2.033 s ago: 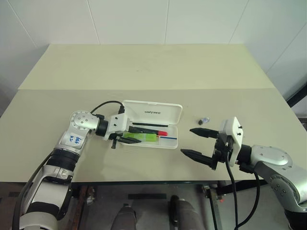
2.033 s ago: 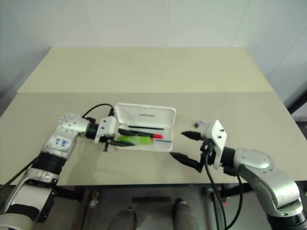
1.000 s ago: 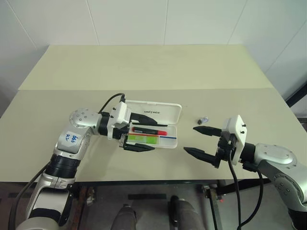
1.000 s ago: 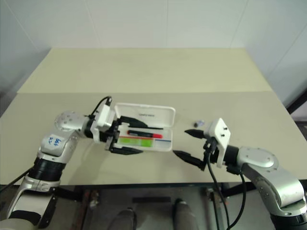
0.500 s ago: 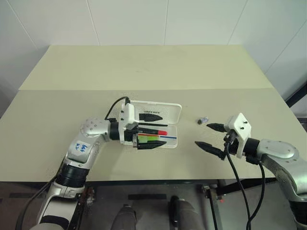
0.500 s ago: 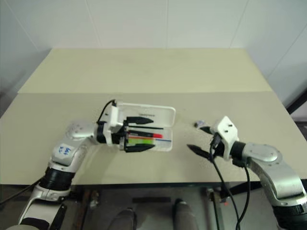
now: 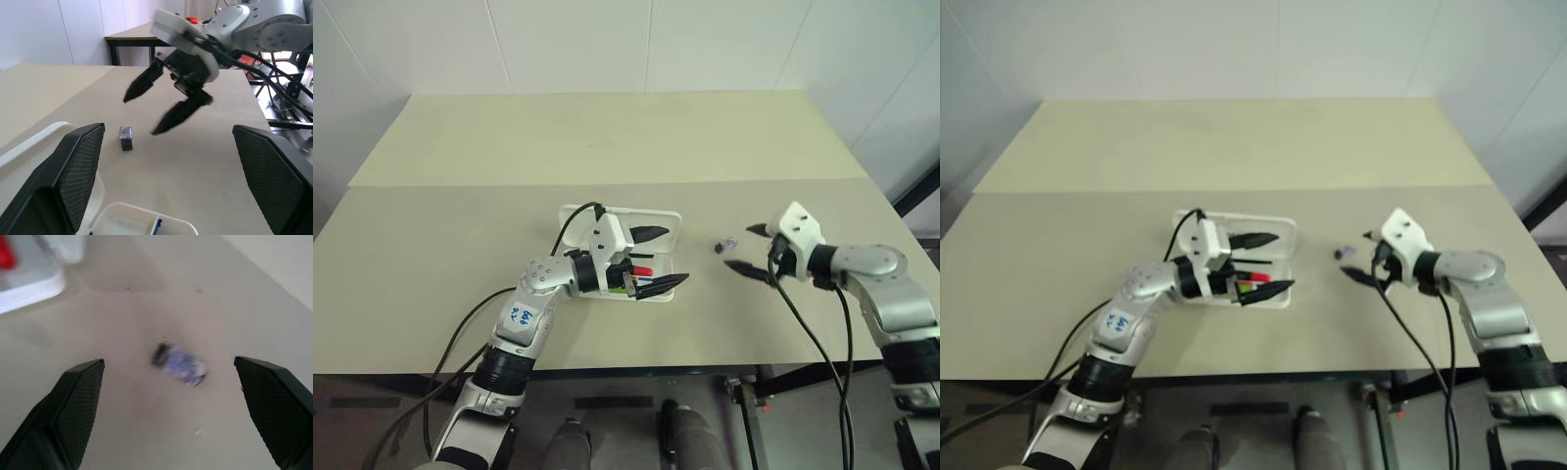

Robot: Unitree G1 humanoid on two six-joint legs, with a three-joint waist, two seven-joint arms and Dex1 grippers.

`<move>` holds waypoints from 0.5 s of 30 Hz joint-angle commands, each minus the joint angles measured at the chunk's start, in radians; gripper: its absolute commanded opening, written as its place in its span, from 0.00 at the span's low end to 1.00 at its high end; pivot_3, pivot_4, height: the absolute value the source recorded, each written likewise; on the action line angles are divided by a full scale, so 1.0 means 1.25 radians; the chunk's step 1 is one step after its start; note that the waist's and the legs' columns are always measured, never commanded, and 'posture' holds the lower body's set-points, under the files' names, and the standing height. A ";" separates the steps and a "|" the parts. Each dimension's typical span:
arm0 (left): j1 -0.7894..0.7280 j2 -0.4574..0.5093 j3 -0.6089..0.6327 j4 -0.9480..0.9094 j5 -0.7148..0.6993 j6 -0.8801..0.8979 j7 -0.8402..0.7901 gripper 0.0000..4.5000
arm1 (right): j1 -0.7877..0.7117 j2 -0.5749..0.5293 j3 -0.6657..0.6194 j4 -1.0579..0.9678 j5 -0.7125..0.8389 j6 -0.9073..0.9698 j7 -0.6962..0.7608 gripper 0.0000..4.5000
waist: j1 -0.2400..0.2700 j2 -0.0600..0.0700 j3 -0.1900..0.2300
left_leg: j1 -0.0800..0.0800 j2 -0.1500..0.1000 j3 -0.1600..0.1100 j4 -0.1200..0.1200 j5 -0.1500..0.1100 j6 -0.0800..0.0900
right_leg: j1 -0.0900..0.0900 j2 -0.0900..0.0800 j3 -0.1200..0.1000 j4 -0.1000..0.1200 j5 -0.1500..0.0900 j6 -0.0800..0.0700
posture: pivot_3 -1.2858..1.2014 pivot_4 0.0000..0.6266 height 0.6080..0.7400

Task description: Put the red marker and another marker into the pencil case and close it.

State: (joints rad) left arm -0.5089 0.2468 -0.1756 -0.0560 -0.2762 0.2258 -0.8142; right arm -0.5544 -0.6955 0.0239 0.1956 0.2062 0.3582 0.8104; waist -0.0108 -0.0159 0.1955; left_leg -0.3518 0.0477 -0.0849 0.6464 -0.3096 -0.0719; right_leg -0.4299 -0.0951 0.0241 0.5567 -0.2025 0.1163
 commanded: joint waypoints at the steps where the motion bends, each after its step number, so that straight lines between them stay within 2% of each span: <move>1: -0.001 -0.001 0.011 -0.019 -0.002 -0.018 0.013 0.99 | -0.002 0.042 -0.030 -0.013 0.010 0.020 -0.052 1.00 | 0.001 0.000 0.000 | 0.000 0.000 0.000 0.000 0.000 0.000 | 0.000 0.000 0.000 0.000 0.000 0.000 | 0.52 0.24 1.00; 7: -0.002 0.001 0.017 -0.021 -0.006 -0.011 0.026 0.99 | 0.039 0.136 -0.063 -0.091 0.040 0.102 -0.146 1.00 | 0.007 0.001 0.000 | 0.000 -0.001 0.002 0.001 0.000 0.000 | -0.002 0.000 0.004 0.000 0.005 0.007 | 0.52 0.24 1.00; 15: -0.021 0.006 0.024 0.001 -0.008 -0.019 0.019 0.99 | 0.063 0.179 -0.104 -0.101 0.020 0.092 -0.267 1.00 | 0.005 0.001 0.000 | 0.000 -0.001 0.007 0.001 0.000 0.001 | -0.002 0.000 0.008 -0.004 0.006 0.007 | 0.52 0.24 1.00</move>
State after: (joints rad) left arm -0.5096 0.2516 -0.1646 -0.0462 -0.2760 0.2219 -0.7885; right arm -0.4804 -0.4753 -0.0681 0.1132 0.2296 0.4890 0.5085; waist -0.0041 -0.0151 0.1958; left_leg -0.3515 0.0470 -0.0758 0.6479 -0.3103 -0.0709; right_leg -0.4324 -0.0947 0.0336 0.5512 -0.1950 0.1245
